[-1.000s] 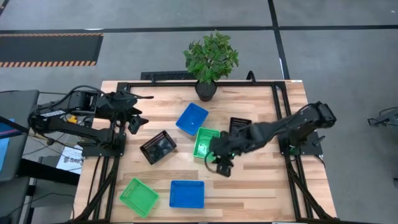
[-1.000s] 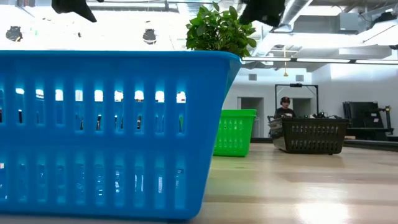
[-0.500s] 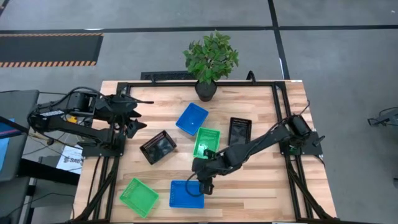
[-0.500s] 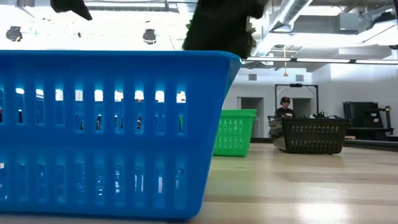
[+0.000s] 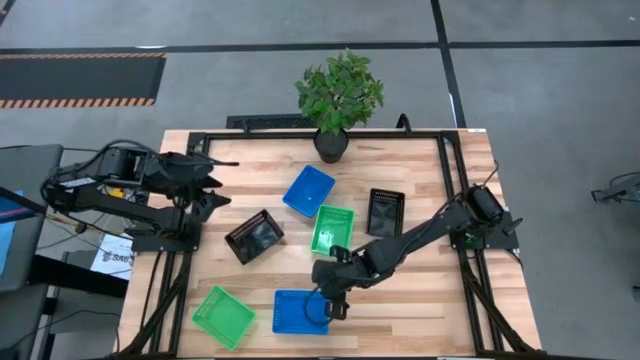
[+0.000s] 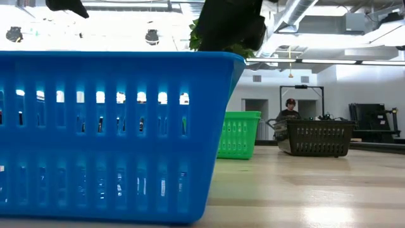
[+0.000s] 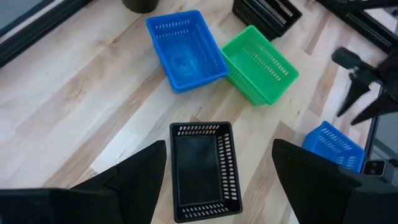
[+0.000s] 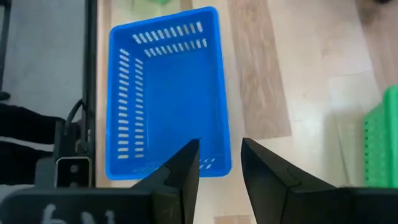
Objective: Stack baskets by color
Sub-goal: Stack the blue bin on the top blue bins
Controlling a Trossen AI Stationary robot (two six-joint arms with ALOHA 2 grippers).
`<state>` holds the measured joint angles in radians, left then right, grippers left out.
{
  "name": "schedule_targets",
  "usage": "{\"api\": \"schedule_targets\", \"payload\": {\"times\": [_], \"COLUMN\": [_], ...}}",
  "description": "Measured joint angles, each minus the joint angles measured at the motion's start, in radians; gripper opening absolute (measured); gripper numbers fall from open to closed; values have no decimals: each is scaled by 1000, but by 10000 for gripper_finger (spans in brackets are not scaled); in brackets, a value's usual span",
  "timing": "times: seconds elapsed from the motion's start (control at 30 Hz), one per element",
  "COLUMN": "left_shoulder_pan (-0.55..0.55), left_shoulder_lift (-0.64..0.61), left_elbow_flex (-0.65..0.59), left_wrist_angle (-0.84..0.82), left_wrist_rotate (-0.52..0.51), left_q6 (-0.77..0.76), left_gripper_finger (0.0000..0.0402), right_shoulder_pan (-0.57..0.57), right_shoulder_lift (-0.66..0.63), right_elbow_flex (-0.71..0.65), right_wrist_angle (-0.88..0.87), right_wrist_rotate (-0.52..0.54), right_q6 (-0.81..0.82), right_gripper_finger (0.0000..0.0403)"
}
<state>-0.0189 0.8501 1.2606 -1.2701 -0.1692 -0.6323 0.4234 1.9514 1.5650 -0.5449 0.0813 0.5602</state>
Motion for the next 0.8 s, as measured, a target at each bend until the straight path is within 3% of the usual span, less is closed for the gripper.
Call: {"api": "schedule_targets", "payload": {"times": [0.5,0.8], "left_shoulder_pan": [0,0], "left_shoulder_lift": [0,0], "left_elbow_flex": [0,0], "left_wrist_angle": [2,3], "left_wrist_rotate": [-22,-29], "left_q6": [-4,11], "left_gripper_finger": [281,281], "right_shoulder_pan": [3,-6], "right_shoulder_lift": [1,1], "right_elbow_flex": [-7,-7], "right_wrist_angle": [18,30], "right_wrist_rotate": [102,108], "right_q6": [-19,-38], "right_gripper_finger": [140,198]}}
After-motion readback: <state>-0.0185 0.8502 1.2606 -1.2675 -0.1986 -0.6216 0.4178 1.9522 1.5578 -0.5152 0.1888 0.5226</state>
